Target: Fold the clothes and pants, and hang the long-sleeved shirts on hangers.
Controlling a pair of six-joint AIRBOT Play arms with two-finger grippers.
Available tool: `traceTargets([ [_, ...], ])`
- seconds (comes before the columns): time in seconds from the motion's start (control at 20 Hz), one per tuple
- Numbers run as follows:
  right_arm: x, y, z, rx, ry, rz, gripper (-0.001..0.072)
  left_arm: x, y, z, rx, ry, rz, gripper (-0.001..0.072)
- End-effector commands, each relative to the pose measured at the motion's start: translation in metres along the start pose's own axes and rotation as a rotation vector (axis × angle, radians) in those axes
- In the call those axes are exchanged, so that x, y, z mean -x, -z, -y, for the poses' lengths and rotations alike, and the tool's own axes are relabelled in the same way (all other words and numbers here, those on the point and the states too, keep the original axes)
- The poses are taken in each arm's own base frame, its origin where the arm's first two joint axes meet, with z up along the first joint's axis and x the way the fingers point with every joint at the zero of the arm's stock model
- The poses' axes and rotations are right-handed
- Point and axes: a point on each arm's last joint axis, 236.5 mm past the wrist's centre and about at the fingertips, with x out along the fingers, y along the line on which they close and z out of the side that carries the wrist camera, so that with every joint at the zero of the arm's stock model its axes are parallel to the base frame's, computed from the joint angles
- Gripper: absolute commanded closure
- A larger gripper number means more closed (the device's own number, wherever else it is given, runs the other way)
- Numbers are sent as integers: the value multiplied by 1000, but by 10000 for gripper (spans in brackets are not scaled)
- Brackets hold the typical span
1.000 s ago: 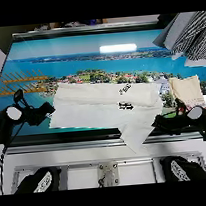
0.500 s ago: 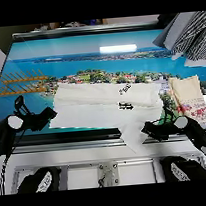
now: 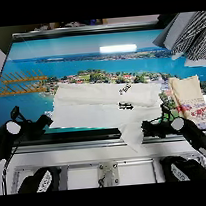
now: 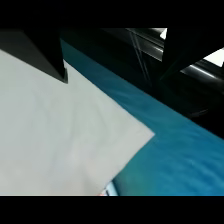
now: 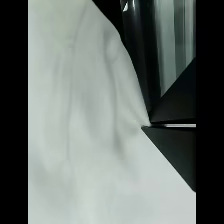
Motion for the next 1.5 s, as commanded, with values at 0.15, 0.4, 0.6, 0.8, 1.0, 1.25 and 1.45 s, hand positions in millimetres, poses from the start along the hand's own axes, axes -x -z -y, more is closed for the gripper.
traceTargets([
  [0.15, 1, -1, -2, 4, -7, 8, 698, -36, 15, -12, 274, 91, 8, 86],
  [0.4, 1, -1, -2, 5, -6, 6, 697, -54, 2, -8, 287, 59, -43, 85],
  [0.6, 1, -1, -2, 5, -6, 6, 697, -63, 2, 7, 208, 53, -69, 108],
  [0.8, 5, -5, -5, 10, -13, 14, 697, -63, -2, 23, 140, 67, -53, 700],
  [1.0, 35, -7, -7, 82, 4, -56, 698, -27, -4, 28, -31, 57, -28, 701],
  [1.25, 77, 14, 32, 162, 177, -214, 698, 26, 37, 18, -217, 52, -74, 701],
  [1.45, 104, -8, 23, 177, 187, -146, 698, 60, 40, 29, -262, 97, -16, 702],
])
